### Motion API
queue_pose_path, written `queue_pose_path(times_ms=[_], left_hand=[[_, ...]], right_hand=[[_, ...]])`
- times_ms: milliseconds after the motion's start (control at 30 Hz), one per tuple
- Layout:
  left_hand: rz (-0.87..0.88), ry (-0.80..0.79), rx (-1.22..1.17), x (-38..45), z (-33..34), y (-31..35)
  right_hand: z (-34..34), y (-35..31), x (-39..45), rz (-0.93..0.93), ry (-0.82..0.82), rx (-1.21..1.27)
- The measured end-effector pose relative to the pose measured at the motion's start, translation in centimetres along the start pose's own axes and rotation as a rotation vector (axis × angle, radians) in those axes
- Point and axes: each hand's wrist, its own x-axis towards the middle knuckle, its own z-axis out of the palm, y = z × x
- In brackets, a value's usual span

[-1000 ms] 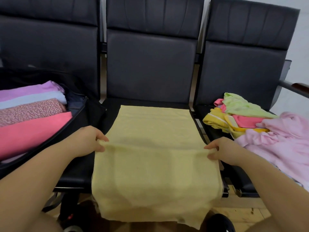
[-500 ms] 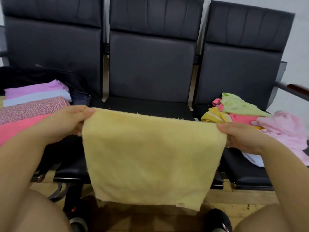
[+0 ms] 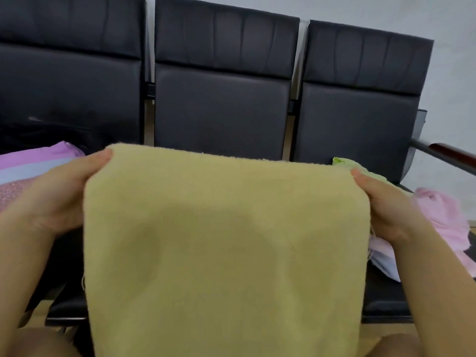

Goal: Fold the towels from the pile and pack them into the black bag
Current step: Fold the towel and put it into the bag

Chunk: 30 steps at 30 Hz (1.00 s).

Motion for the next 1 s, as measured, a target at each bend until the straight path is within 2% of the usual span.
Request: queue_pose_path(times_ms=[67, 200, 267, 433, 567, 667, 700, 833, 933, 1000], left_hand=[[-0.024, -0.065, 0.137, 0.7, 0.4, -0.5], [0.051, 0.141, 0.781, 3.0, 0.6, -2.9], [0.084, 0.137, 0.913, 3.9, 0.9, -3.4], [-0.039, 0.150, 0.850, 6.8, 2.0, -5.9], [-0.103, 0.232, 0.711, 8.5, 3.0, -8.5], [-0.056, 0.284, 0.850, 9.1, 4.4, -9.9], [-0.079, 0.222, 0.933, 9.0, 5.1, -10.3], [-0.376, -0.275, 1.114, 7.2, 8.2, -11.9], [-0.566, -0.503, 1.480, 6.8, 8.7, -12.2], [-0.674, -0.613, 1.607, 6.6, 8.8, -12.2]], right_hand=[[-0.4, 0.7, 1.3, -0.014, 0.088, -0.142], [-0.8, 2.1, 3.3, -0.069, 0.278, -0.568], [-1.1, 2.8, 4.6, -0.099, 0.289, -0.763], [-1.7, 5.0, 8.3, -0.081, 0.364, -0.865], [-1.3, 7.4, 10.9, -0.039, 0.401, -0.725], [-0.4, 8.8, 12.4, -0.093, 0.455, -0.886], [0.1, 9.3, 12.8, -0.075, 0.426, -0.928], [2.3, 10.7, 12.8, 0.216, 0.103, -0.883], [3.1, 10.7, 12.3, 0.379, -0.147, -1.138], [3.5, 10.8, 12.0, 0.527, -0.292, -1.330]])
